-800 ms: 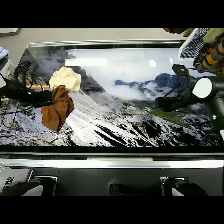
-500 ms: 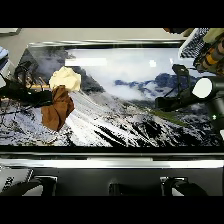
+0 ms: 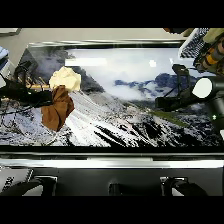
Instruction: Fold the clothes and pants, and hang the long-sleeved shirts on hangers.
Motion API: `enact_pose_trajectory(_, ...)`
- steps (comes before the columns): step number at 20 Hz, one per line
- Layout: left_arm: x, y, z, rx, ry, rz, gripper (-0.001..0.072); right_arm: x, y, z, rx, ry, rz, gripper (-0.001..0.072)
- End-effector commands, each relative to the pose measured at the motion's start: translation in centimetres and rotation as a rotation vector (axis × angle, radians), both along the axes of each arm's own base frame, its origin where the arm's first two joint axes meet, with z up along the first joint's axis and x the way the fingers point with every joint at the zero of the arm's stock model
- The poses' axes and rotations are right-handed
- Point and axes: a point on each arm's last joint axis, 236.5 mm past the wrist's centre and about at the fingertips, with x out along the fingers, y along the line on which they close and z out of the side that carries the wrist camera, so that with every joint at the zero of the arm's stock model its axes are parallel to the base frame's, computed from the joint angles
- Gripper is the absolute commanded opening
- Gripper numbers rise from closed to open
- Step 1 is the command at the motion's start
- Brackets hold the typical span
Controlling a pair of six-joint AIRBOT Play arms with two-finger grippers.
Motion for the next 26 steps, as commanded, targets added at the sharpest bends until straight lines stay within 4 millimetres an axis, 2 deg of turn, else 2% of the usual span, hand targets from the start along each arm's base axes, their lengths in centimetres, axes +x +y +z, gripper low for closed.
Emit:
enact_pose_trajectory(1,0.0,0.0,0.0,0.0,0.0,0.0,0.0021,0.1,0.0,0.1,0.001,-0.004,0.0,0.0035)
enact_pose_trajectory(5,0.4,-0.1,0.1,-0.001,-0.016,0.002,0.0021,0.1,0.1,0.1,0.004,-0.006,0.0,0.0035)
enact_pose_trajectory(8,0.4,-0.1,0.1,-0.001,-0.016,0.002,0.0021,1.3,0.3,0.6,0.016,-0.058,-0.01,0.0034)
enact_pose_trajectory(10,0.4,-0.1,0.0,-0.003,-0.012,0.009,0.0039,1.2,0.7,0.6,0.04,-0.051,-0.029,0.0035)
enact_pose_trajectory(11,0.5,0.2,0.0,0.009,-0.015,0.014,0.0164,1.3,0.7,0.7,0.042,-0.056,-0.03,0.0035)
enact_pose_trajectory(12,0.9,1.7,-0.2,0.066,-0.029,0.027,0.0481,1.5,0.7,0.8,0.043,-0.065,-0.031,0.0035)
enact_pose_trajectory(13,1.7,4.2,-0.2,0.163,-0.06,0.064,0.072,1.5,0.7,0.8,0.043,-0.065,-0.032,0.0036)
enact_pose_trajectory(14,2.8,7.5,0.0,0.278,-0.101,0.14,0.072,1.5,0.7,0.8,0.042,-0.063,-0.031,0.0037)
enact_pose_trajectory(15,4.1,9.9,0.3,0.338,-0.148,0.203,0.072,1.5,0.7,0.8,0.043,-0.062,-0.031,0.0041)
enact_pose_trajectory(16,5.8,11.0,0.0,0.344,-0.189,0.229,0.072,1.4,0.7,0.7,0.044,-0.058,-0.036,0.007)
enact_pose_trajectory(18,8.3,12.5,-2.9,0.336,-0.186,0.254,0.072,1.4,0.7,0.7,0.045,-0.058,-0.037,0.0086)
enact_pose_trajectory(21,10.4,12.6,-9.5,0.336,-0.102,0.236,0.072,1.4,0.7,0.7,0.045,-0.06,-0.038,0.0086)
enact_pose_trajectory(24,11.4,10.5,-14.9,0.272,-0.034,0.22,0.072,1.5,0.7,0.8,0.051,-0.061,-0.052,0.0087)
enact_pose_trajectory(26,11.3,8.8,-16.9,0.222,0.004,0.217,0.072,1.6,0.7,0.8,0.061,-0.057,-0.079,0.0087)
